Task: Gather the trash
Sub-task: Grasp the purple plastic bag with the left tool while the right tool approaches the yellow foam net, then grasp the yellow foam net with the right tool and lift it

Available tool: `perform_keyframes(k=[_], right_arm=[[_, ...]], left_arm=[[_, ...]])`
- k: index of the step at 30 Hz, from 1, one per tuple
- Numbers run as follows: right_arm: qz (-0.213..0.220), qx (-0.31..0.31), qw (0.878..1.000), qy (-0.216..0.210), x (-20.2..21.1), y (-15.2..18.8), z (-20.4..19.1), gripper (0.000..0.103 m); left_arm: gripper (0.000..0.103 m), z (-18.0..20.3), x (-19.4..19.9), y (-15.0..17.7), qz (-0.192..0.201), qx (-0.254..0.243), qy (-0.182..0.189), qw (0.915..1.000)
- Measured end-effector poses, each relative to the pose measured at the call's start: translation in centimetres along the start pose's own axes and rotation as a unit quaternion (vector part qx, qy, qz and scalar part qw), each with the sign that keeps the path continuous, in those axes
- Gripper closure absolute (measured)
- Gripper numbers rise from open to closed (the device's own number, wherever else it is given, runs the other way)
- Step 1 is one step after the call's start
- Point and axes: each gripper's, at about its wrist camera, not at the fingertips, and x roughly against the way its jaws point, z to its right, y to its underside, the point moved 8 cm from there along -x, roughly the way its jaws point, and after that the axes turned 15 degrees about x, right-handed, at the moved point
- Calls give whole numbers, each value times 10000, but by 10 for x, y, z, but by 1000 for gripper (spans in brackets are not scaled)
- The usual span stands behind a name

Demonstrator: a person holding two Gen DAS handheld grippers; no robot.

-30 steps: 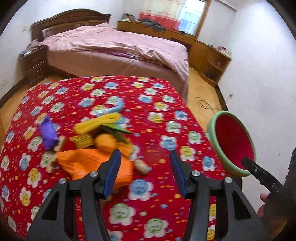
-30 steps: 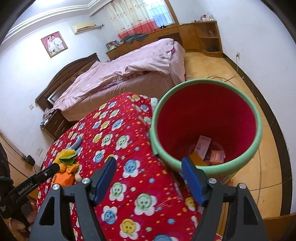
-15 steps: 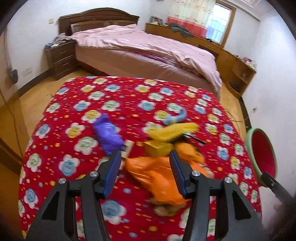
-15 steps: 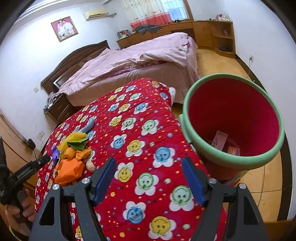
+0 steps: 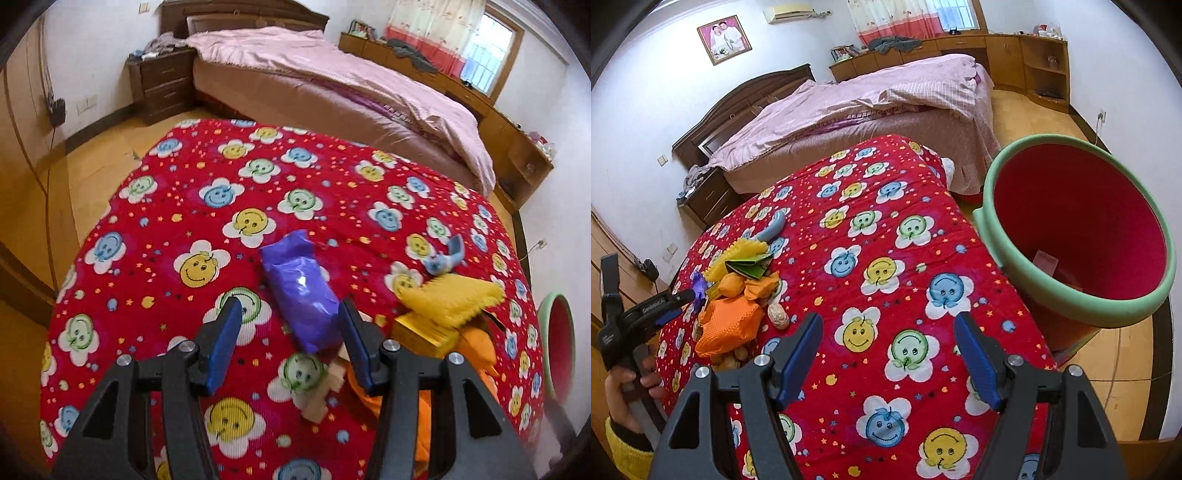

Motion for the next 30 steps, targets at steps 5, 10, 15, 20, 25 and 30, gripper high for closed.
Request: perform_keyframes(k=[5,10,15,20,25,30], right_arm=[[-73,38,10000,4,-5,-1,-3,27],[-135,96,9999,17,-10,-2,-7,27],[-167,242,9996,23,-14,-8,-17,27],[-193,451,9988,8,-18,-18,-31,27],[-123,751,9970,-114,-23,-37,-55,27],[-108,1059,9940,-271,-33,-56,-82,25]], left_arm=[[49,-2,-15,-6,41,164,-18,9999],[49,2,-21,-8,109,99,51,9999],[68,5,-23,-10,214,-4,222,9995],[76,1,-19,-10,124,157,525,9984],[77,-5,-5,-8,168,175,528,9983],[77,-19,10,-4,326,132,290,9990]])
